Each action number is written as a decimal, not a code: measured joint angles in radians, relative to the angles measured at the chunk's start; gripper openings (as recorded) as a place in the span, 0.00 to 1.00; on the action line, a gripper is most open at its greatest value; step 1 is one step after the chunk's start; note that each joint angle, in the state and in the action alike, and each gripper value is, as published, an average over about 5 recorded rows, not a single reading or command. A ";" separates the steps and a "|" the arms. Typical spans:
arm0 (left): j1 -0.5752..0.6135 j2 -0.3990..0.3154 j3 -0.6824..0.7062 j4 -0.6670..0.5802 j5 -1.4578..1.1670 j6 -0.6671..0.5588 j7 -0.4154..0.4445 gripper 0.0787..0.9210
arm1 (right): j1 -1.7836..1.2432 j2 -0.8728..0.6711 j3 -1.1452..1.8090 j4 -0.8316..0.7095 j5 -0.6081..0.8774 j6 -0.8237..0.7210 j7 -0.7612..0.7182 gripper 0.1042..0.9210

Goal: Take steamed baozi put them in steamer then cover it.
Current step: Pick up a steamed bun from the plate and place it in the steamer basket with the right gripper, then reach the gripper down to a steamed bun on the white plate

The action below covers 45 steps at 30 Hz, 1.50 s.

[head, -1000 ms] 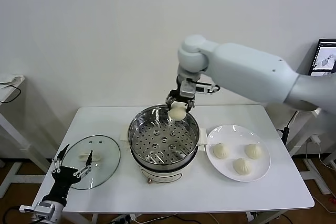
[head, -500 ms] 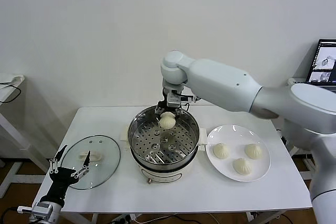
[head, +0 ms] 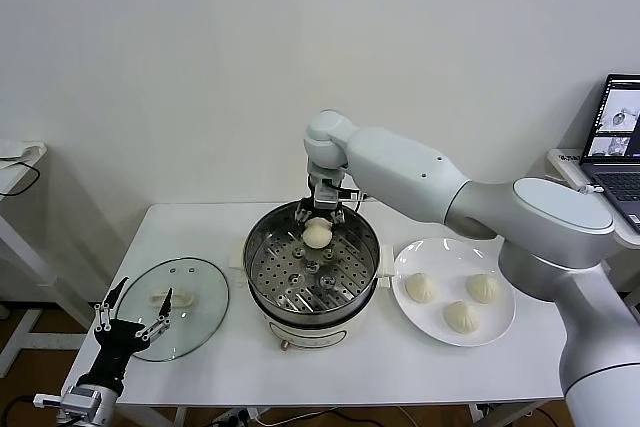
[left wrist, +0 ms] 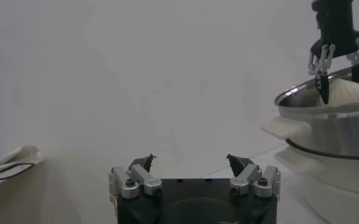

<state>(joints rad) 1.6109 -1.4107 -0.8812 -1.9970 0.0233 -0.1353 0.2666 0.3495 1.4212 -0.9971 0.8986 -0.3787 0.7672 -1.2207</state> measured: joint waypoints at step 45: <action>0.017 0.000 0.025 -0.029 0.003 -0.004 -0.002 0.88 | 0.071 -0.714 -0.115 0.456 0.543 -0.928 0.034 0.88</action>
<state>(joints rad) 1.6284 -1.4109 -0.8558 -2.0263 0.0260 -0.1395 0.2644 0.4208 0.7071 -1.1117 1.3548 0.1648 -0.1612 -1.1872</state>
